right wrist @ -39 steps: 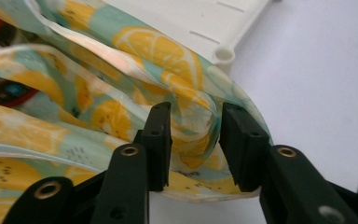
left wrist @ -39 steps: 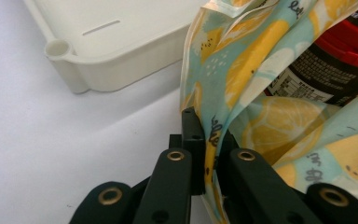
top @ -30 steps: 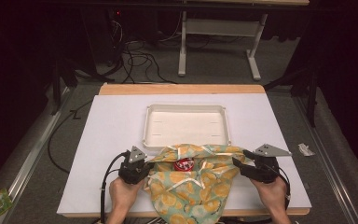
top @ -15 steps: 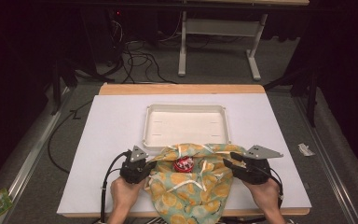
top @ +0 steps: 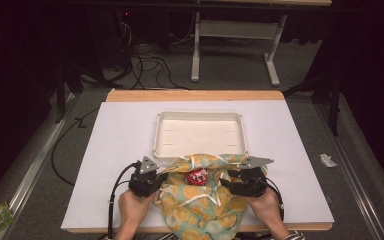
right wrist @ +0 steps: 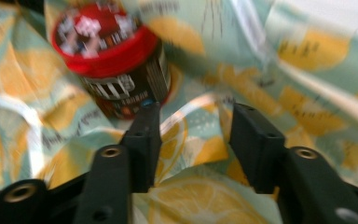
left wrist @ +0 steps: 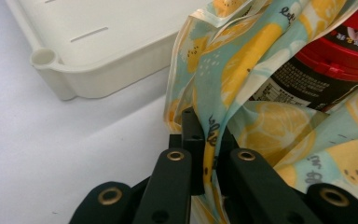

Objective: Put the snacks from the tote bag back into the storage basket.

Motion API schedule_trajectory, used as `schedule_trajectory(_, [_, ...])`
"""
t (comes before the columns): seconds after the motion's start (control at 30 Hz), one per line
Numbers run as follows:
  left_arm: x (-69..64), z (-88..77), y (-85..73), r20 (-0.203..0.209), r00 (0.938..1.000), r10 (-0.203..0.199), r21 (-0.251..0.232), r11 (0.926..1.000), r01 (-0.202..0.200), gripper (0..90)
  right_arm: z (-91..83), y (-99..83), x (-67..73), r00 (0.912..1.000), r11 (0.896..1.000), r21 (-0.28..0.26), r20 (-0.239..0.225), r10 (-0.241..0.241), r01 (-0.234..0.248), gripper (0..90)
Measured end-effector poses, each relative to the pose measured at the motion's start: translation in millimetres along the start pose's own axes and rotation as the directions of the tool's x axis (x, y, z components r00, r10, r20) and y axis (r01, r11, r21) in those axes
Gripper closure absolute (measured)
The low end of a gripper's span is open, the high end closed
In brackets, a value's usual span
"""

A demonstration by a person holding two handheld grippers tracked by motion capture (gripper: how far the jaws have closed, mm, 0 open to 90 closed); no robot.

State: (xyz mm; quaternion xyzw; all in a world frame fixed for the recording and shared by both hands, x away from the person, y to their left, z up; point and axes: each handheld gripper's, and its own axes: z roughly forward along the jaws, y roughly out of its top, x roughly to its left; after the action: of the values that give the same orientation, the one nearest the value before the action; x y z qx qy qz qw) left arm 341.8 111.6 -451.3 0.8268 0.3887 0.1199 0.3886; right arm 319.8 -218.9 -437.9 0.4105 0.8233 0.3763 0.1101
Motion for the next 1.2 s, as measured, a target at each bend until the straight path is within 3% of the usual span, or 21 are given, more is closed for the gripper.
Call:
schedule_trajectory(0.1, [0.4,0.6,-0.1,0.002,1.0000,0.001,0.003,1.0000,-0.001,89.3,5.8,-6.4,-3.5,0.9999,0.999,0.032,-0.013,0.001,0.000,61.3])
schedule_trajectory(0.23, [1.0,1.9,-0.4,0.000,1.0000,0.001,0.008,1.0000,-0.001,89.3,10.5,-15.4,-6.3,0.9998,0.998,0.062,-0.021,-0.001,0.002,79.5])
schedule_trajectory(0.3, [0.8,1.6,-0.3,0.001,1.0000,0.000,0.008,1.0000,0.000,89.3,9.2,-18.5,-6.3,0.9998,0.999,0.052,-0.017,-0.009,0.010,87.7])
schedule_trajectory(0.4, [1.6,0.8,-0.9,0.001,1.0000,-0.003,0.009,1.0000,0.003,89.3,-0.2,-23.6,-5.4,0.9997,1.000,0.010,-0.001,-0.023,0.023,90.0])
schedule_trajectory(0.57, [5.8,0.5,-1.2,-0.008,0.9999,-0.013,0.015,0.9998,0.013,89.3,-22.1,-38.4,-8.0,0.9992,0.998,-0.054,0.039,-0.010,0.012,90.0])
schedule_trajectory(0.77, [7.9,1.0,-1.7,-0.014,0.9995,-0.028,0.015,0.9995,0.028,89.3,-36.3,-60.8,-15.5,0.9934,1.000,-0.027,0.114,0.013,-0.010,90.0])
schedule_trajectory(0.87, [6.8,2.0,-1.3,-0.010,0.9996,-0.028,0.018,0.9994,0.028,89.3,-37.6,-70.0,-19.4,0.9928,0.999,-0.019,0.116,0.030,-0.028,90.0])
schedule_trajectory(1.07, [3.6,1.9,-0.8,-0.001,0.9997,-0.024,0.014,0.9996,0.024,89.2,-38.8,-68.9,-18.2,0.9956,0.999,-0.015,0.079,0.051,-0.050,72.1])
schedule_trajectory(1.2, [2.9,0.5,-0.5,0.009,0.9997,-0.022,0.009,0.9997,0.022,89.2,-53.8,-60.0,-15.7,0.9958,0.996,-0.077,0.076,0.052,-0.046,61.9])
